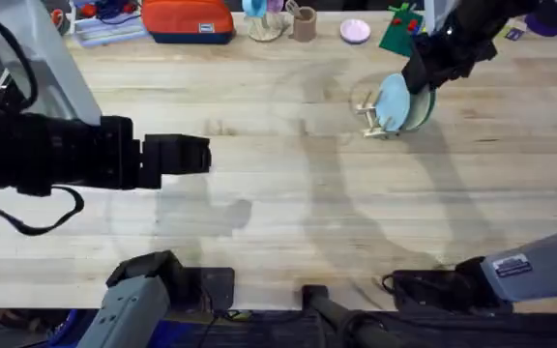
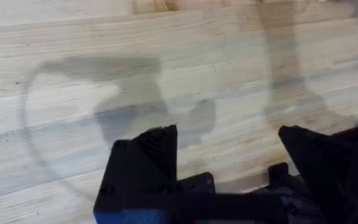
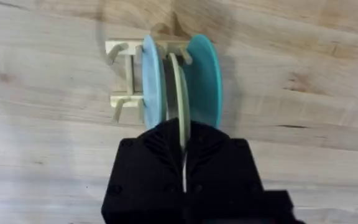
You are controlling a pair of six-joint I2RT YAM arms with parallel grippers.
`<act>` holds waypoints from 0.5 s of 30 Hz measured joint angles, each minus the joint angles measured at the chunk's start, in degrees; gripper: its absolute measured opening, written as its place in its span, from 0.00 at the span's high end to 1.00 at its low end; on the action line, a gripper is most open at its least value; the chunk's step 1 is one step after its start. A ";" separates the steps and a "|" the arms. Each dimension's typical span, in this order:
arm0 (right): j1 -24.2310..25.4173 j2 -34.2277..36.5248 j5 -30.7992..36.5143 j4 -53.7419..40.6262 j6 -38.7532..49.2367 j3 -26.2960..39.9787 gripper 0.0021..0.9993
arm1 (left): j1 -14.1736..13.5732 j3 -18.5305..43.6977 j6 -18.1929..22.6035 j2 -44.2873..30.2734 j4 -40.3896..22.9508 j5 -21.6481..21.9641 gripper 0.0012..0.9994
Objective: Pick up the plates from the table one by one and place each into a slot on the dish rack.
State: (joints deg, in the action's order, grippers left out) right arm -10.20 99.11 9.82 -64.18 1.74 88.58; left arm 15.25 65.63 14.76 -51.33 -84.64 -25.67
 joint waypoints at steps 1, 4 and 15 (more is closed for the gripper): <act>0.00 -0.07 0.02 0.03 0.00 -0.06 0.97 | 0.00 -0.01 0.00 0.00 0.01 0.02 0.00; 0.00 -0.11 0.02 0.11 0.00 -0.18 0.97 | 0.00 -0.02 0.00 0.00 0.00 0.00 0.00; 0.13 -0.15 0.52 0.31 0.00 -0.20 0.83 | 0.00 0.00 0.00 0.00 0.00 0.02 0.01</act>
State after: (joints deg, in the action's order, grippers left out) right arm -10.07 98.96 10.35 -63.88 1.74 88.38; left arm 15.25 65.63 14.76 -51.33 -84.64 -25.65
